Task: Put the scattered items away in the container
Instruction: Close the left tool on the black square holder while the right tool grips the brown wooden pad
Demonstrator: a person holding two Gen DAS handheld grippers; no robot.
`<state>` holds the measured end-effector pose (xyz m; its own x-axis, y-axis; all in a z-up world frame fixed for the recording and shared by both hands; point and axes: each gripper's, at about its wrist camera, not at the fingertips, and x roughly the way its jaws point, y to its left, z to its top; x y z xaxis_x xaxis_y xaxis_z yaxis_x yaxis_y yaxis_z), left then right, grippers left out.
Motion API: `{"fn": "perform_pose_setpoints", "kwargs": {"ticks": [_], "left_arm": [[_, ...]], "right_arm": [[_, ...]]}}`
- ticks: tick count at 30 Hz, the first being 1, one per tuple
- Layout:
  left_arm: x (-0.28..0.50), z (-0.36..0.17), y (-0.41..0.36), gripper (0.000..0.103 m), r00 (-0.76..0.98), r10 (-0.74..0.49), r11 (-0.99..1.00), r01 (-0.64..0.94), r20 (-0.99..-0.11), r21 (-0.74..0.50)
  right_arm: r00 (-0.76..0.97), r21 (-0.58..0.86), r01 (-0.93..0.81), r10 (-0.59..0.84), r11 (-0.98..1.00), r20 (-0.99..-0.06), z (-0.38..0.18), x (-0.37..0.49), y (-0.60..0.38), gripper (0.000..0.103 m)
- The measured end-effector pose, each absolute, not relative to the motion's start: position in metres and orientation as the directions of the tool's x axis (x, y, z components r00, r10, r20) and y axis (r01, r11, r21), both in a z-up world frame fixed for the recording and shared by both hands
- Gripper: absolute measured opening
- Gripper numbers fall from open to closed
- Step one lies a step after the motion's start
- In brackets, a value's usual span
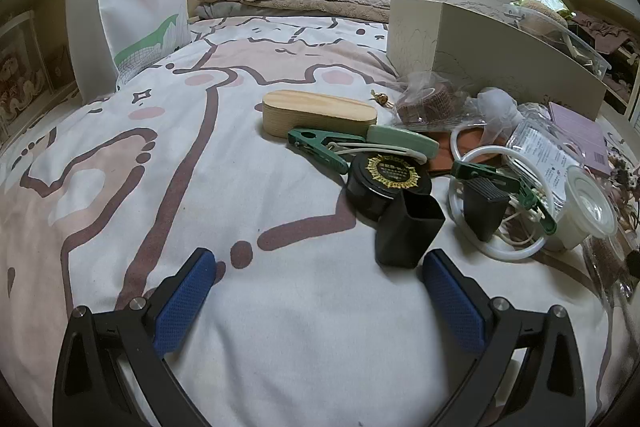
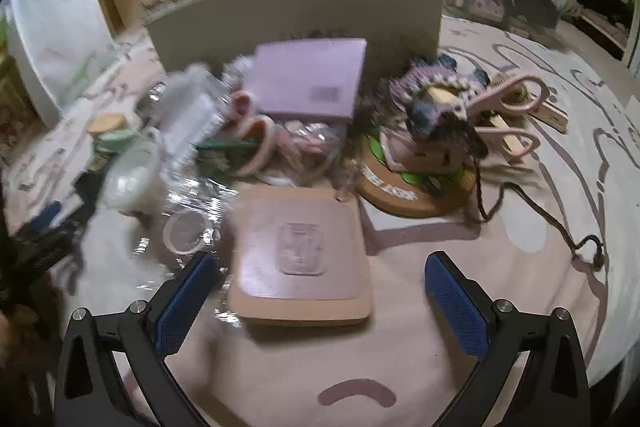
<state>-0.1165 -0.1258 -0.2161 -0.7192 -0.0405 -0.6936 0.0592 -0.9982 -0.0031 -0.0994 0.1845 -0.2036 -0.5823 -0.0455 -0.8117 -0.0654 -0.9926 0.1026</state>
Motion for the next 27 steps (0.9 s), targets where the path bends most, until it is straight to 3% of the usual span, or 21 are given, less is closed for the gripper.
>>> {"fn": "perform_pose_setpoints", "kwargs": {"ticks": [3,5,7,13,15,22,27], "left_arm": [[-0.117,-0.216,-0.126,0.103,-0.722,-0.036,-0.998,0.057,-0.691,-0.008],[-0.116,-0.216,-0.126,0.103,-0.725,-0.035,-0.998,0.055,-0.688,-0.007],[-0.115,-0.216,-0.125,0.103,-0.727,-0.035,-0.999,0.053,-0.686,-0.006],[-0.112,-0.215,-0.118,0.096,-0.739,-0.032,-0.999,0.021,-0.673,0.025],[-0.111,-0.214,-0.115,0.085,-0.744,-0.018,-1.0,-0.002,-0.668,0.029],[-0.117,-0.208,-0.112,0.066,-0.727,0.043,-0.998,-0.069,-0.685,0.01],[-0.119,-0.205,-0.103,0.047,-0.716,0.078,-0.992,-0.127,-0.694,0.02]], "right_arm": [[-0.581,0.128,-0.049,-0.076,-0.991,-0.811,-0.204,-0.097,0.191,0.094],[-0.566,0.114,-0.013,-0.086,-0.993,-0.82,-0.205,-0.094,0.19,0.075],[-0.567,0.1,0.025,-0.097,-0.995,-0.818,-0.204,-0.09,0.187,0.066],[-0.57,0.097,0.048,-0.107,-0.994,-0.815,-0.203,-0.08,0.195,0.066],[-0.571,0.095,0.044,-0.103,-0.994,-0.814,-0.204,-0.076,0.199,0.066],[-0.573,0.114,0.037,-0.115,-0.993,-0.812,-0.205,-0.071,0.205,0.066],[-0.575,0.124,0.035,-0.121,-0.992,-0.809,-0.206,-0.071,0.206,0.066]]}}
